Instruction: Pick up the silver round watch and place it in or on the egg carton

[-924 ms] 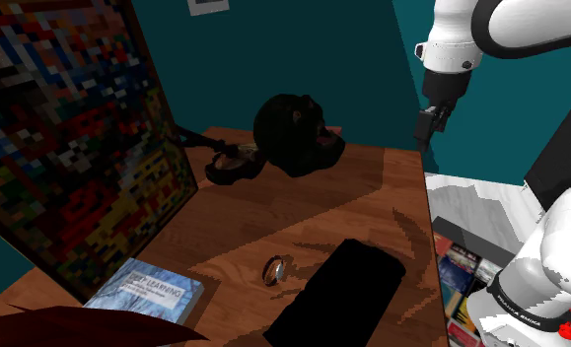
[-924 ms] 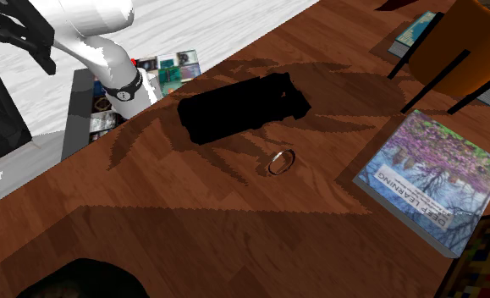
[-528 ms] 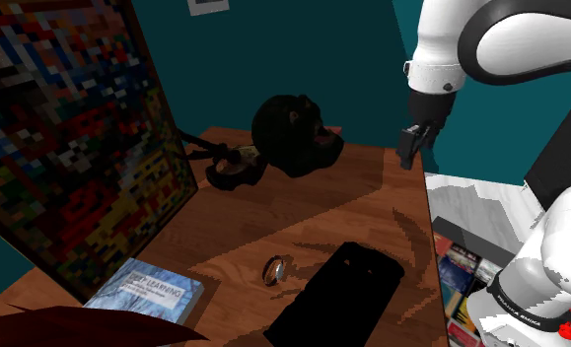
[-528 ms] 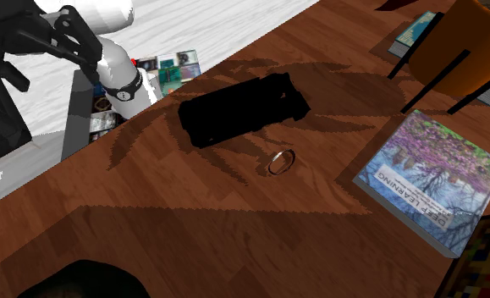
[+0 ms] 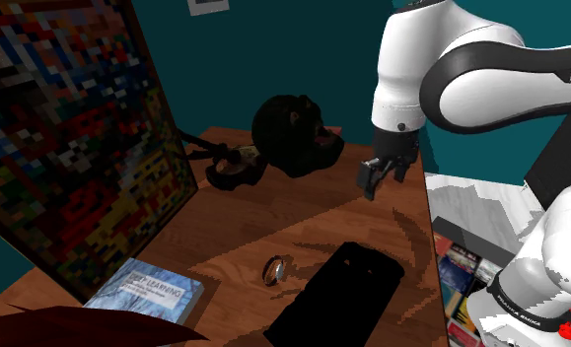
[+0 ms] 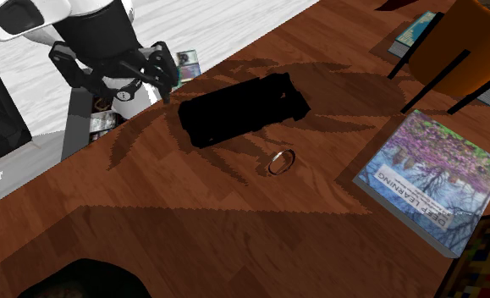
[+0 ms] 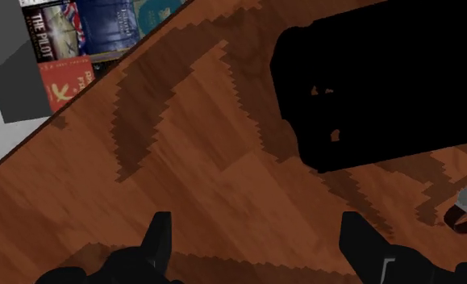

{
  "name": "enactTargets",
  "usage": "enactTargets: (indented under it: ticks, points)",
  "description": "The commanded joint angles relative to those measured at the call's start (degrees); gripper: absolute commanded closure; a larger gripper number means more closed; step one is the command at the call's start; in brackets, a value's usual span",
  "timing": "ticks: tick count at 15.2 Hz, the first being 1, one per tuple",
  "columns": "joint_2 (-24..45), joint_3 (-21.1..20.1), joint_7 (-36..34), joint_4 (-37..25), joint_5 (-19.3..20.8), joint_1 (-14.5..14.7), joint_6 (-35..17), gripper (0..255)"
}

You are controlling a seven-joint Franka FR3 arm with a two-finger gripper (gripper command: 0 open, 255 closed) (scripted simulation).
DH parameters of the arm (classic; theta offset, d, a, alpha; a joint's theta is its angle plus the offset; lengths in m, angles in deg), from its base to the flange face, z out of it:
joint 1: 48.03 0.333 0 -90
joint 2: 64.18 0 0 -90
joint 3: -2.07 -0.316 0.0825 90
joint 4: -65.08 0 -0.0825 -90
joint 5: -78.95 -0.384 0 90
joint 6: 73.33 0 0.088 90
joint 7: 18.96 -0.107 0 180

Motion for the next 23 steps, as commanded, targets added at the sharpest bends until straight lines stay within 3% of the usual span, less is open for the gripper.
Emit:
enactTargets:
  ticks: [1,6,11,15,19,23]
  points:
    - [2.58,-2.7,-4.2,0.05,-1.77,0.01,-3.22,0]
    - [10.69,-9.41,-14.48,-2.47,-4.26,-0.8,-10.4,0]
    - [20.81,-16.19,-25.64,-7.11,-3.28,-2.93,-17.39,0]
    - [30.41,-21.22,-36.08,-12.24,1.25,-5.03,-22.3,0]
    - [41.43,-24.32,-48.26,-18.71,9.71,-5.61,-25.75,0]
    - [44.34,-24.0,-50.65,-18.58,12.32,-4.93,-28.11,0]
